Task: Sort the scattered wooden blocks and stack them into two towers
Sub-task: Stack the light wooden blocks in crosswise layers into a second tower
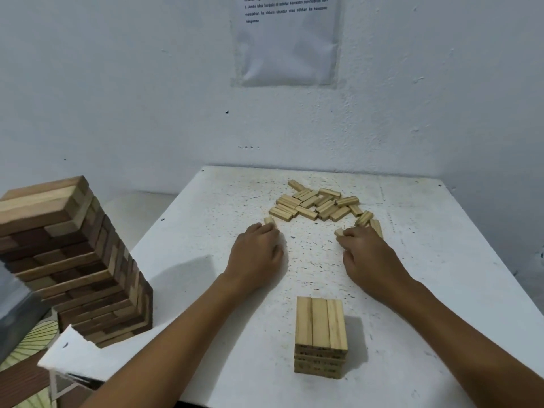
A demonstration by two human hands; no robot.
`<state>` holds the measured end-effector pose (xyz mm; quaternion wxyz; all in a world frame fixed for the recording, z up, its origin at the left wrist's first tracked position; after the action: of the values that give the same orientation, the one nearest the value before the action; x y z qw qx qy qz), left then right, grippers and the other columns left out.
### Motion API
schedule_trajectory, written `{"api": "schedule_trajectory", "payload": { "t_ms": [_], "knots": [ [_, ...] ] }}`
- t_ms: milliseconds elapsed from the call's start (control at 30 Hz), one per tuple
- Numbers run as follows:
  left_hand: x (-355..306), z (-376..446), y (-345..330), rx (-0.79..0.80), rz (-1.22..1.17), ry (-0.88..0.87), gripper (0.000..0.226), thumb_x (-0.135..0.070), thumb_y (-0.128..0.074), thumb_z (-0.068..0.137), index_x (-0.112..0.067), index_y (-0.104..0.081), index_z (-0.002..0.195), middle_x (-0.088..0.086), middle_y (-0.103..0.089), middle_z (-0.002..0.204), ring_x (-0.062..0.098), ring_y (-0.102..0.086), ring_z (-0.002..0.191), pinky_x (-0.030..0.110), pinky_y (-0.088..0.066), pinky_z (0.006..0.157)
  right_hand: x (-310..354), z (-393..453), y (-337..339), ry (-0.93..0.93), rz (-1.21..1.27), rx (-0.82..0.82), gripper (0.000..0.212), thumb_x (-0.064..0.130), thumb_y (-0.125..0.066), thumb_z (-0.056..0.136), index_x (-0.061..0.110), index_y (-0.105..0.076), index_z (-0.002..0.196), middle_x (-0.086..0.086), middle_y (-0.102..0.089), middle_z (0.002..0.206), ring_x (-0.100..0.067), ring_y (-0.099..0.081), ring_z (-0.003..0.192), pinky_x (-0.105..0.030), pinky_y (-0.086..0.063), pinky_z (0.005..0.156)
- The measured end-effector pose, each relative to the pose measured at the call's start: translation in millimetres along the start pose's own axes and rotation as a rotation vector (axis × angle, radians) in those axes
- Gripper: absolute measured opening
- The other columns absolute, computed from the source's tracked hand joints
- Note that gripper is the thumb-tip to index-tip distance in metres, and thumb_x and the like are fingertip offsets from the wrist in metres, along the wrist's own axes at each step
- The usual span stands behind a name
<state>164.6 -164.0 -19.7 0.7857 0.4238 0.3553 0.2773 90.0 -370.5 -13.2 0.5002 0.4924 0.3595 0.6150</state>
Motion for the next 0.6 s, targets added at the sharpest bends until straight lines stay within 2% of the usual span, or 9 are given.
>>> {"api": "schedule_trajectory", "payload": {
  "t_ms": [67, 133, 233, 333, 400, 433, 500, 600],
  "knots": [
    [-6, -11, 2, -0.032, -0.041, -0.004, 0.036, -0.023, -0.038, 0.092, -0.01, -0.066, 0.073, -0.001, -0.067, 0.08, 0.023, -0.051, 0.077, 0.035, -0.045, 0.068, 9, -2, -1, 0.046, 0.079, -0.001, 0.033, 0.001, -0.051, 0.09, 0.004, -0.067, 0.118, -0.01, -0.063, 0.121, -0.026, -0.05, 0.116, -0.036, -0.049, 0.085],
    [-11, -20, 5, -0.036, -0.083, -0.035, 0.037, -0.019, -0.041, 0.095, -0.013, -0.064, 0.066, -0.004, -0.064, 0.073, 0.02, -0.048, 0.072, 0.035, -0.043, 0.07, 19, -1, -3, 0.08, 0.152, 0.014, 0.029, 0.0, -0.051, 0.091, 0.004, -0.069, 0.114, -0.008, -0.063, 0.118, -0.024, -0.052, 0.114, -0.036, -0.05, 0.087],
    [-18, -30, 11, 0.02, -0.188, -0.074, 0.037, -0.019, -0.045, 0.095, -0.013, -0.063, 0.063, -0.006, -0.057, 0.069, 0.015, -0.047, 0.07, 0.032, -0.039, 0.062, 31, 2, -4, 0.124, 0.264, 0.06, 0.027, 0.001, -0.051, 0.092, 0.004, -0.07, 0.11, -0.006, -0.062, 0.115, -0.019, -0.055, 0.107, -0.033, -0.048, 0.089],
    [-24, -34, 17, 0.085, -0.24, -0.084, 0.036, -0.029, -0.044, 0.093, -0.009, -0.069, 0.078, -0.001, -0.064, 0.081, 0.013, -0.053, 0.08, 0.035, -0.044, 0.067, 38, 6, -6, 0.16, 0.342, 0.087, 0.029, 0.004, -0.054, 0.092, 0.01, -0.068, 0.117, 0.0, -0.062, 0.113, -0.012, -0.058, 0.102, -0.026, -0.049, 0.087],
    [-20, -36, 23, 0.091, -0.3, -0.062, 0.026, -0.03, -0.054, 0.088, -0.01, -0.07, 0.089, 0.001, -0.067, 0.089, 0.012, -0.055, 0.086, 0.033, -0.046, 0.072, 41, 10, -6, 0.158, 0.4, 0.093, 0.028, 0.008, -0.058, 0.091, 0.013, -0.068, 0.117, 0.004, -0.062, 0.109, -0.006, -0.058, 0.097, -0.018, -0.047, 0.081],
    [-16, -38, 26, 0.092, -0.315, -0.04, 0.023, -0.028, -0.059, 0.084, -0.013, -0.071, 0.097, -0.003, -0.067, 0.096, 0.008, -0.054, 0.092, 0.027, -0.047, 0.075, 42, 11, -6, 0.153, 0.436, 0.095, 0.028, 0.009, -0.06, 0.09, 0.014, -0.068, 0.116, 0.005, -0.062, 0.108, -0.006, -0.057, 0.097, -0.018, -0.046, 0.081],
    [-6, -44, 30, 0.085, -0.296, -0.023, 0.029, -0.027, -0.066, 0.078, -0.022, -0.072, 0.106, -0.014, -0.063, 0.105, 0.001, -0.053, 0.101, 0.018, -0.046, 0.081, 44, 14, -7, 0.151, 0.458, 0.101, 0.029, 0.014, -0.063, 0.088, 0.017, -0.067, 0.117, 0.005, -0.06, 0.116, -0.01, -0.052, 0.11, -0.025, -0.045, 0.089],
    [1, -52, 32, 0.05, -0.285, -0.021, 0.012, -0.029, -0.068, 0.084, -0.027, -0.077, 0.091, -0.017, -0.06, 0.092, 0.002, -0.058, 0.088, 0.019, -0.048, 0.068, 49, 17, -10, 0.17, 0.408, 0.161, 0.039, 0.027, -0.066, 0.088, 0.026, -0.061, 0.127, 0.008, -0.046, 0.142, -0.011, -0.032, 0.134, -0.034, -0.032, 0.108]
  ]
}}
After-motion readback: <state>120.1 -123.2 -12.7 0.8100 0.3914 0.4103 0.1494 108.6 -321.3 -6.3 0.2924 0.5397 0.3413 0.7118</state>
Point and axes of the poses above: each hand's wrist, its own z-axis towards the middle knuckle, its own y-axis out of the back of the hand, x = y × z, the point moved 2 cm from there along z, towards the middle knuckle
